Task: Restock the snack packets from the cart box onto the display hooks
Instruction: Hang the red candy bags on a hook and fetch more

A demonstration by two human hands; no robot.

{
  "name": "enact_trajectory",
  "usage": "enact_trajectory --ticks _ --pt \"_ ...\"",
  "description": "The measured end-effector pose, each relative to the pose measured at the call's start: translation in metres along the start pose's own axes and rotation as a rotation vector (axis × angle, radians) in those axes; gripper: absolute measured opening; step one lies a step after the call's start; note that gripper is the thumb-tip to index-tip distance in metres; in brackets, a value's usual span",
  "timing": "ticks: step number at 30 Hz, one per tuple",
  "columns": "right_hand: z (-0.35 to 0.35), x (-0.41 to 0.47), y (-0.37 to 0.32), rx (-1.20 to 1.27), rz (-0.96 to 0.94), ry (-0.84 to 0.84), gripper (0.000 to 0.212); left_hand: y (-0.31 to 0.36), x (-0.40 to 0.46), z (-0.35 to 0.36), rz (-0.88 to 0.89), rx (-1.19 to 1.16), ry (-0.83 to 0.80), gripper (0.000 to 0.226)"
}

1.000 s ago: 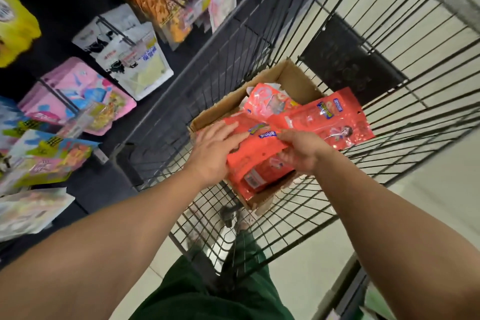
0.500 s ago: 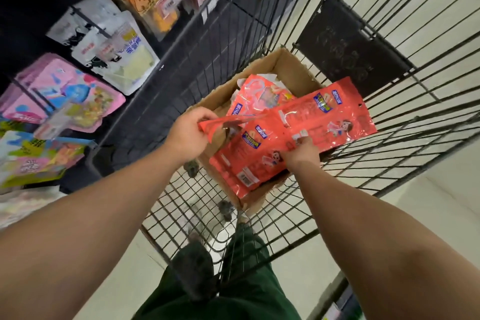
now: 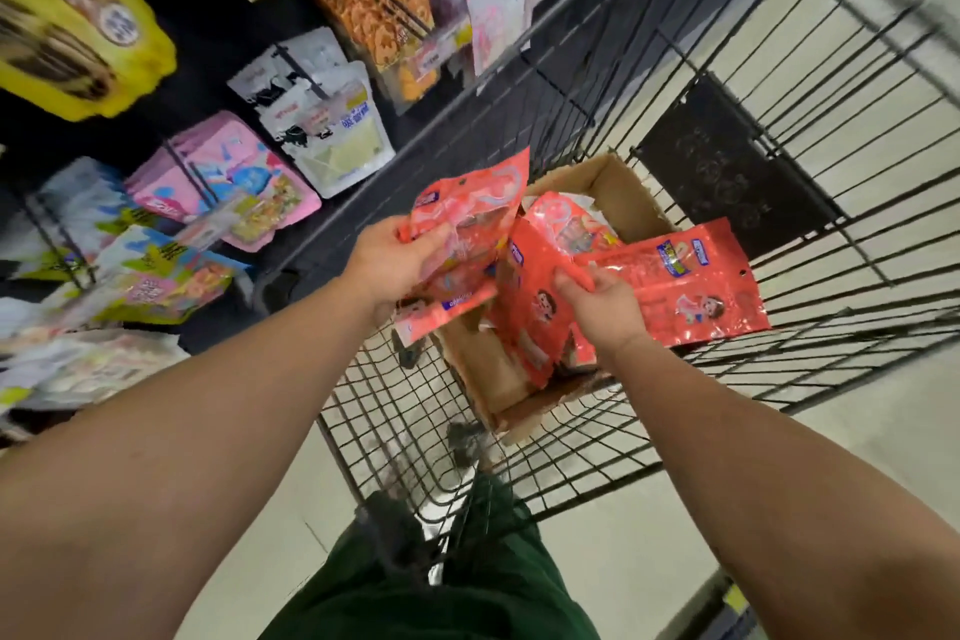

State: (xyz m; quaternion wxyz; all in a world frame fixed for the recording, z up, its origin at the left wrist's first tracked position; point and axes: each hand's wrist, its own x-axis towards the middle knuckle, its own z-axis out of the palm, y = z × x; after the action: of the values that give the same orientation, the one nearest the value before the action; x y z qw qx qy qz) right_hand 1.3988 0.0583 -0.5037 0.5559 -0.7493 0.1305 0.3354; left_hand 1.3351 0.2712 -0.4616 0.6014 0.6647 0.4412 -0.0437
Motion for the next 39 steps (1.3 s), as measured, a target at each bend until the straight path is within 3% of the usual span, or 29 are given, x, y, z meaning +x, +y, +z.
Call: enact_trajectory --ticks 2,6,11,15,22,27,32,37,39 --pt "0.012 -0.014 -0.024 0.046 -0.071 -0.037 0.014 0.004 -0.013 -0.015 0.023 -0.050 0.041 0.009" --pt "0.039 -0.050 -0.076 0.016 -0.207 -0.182 0.013 0.006 -0.043 -0.059 0.021 -0.213 0.088 0.009" --pt "0.100 -0.111 -0.126 0.119 -0.247 -0.417 0.030 -0.004 -0.098 -0.148 0.010 -0.463 0.147 0.013" --pt "0.176 -0.186 -0.140 0.063 -0.348 -0.566 0.027 -0.042 -0.165 -0.248 0.076 -0.606 0.343 0.013" --pt "0.343 -0.377 -0.081 -0.312 -0.663 -0.847 0.019 -0.187 -0.349 -0.426 0.248 -0.747 0.633 0.011" --pt "0.454 -0.516 -0.014 -0.357 -0.832 -0.989 0.016 -0.286 -0.490 -0.520 0.271 -0.863 0.853 0.016" --pt "0.538 -0.625 0.041 -0.317 -0.717 -1.189 0.016 -0.367 -0.587 -0.573 0.271 -0.941 1.117 0.011" --pt "0.622 -0.714 0.089 -0.305 -0.396 -1.343 0.007 -0.438 -0.653 -0.608 0.257 -1.028 1.251 0.007" --pt "0.658 -0.744 0.112 -0.375 -0.385 -1.401 0.005 -0.468 -0.676 -0.627 0.226 -1.033 1.320 0.012"
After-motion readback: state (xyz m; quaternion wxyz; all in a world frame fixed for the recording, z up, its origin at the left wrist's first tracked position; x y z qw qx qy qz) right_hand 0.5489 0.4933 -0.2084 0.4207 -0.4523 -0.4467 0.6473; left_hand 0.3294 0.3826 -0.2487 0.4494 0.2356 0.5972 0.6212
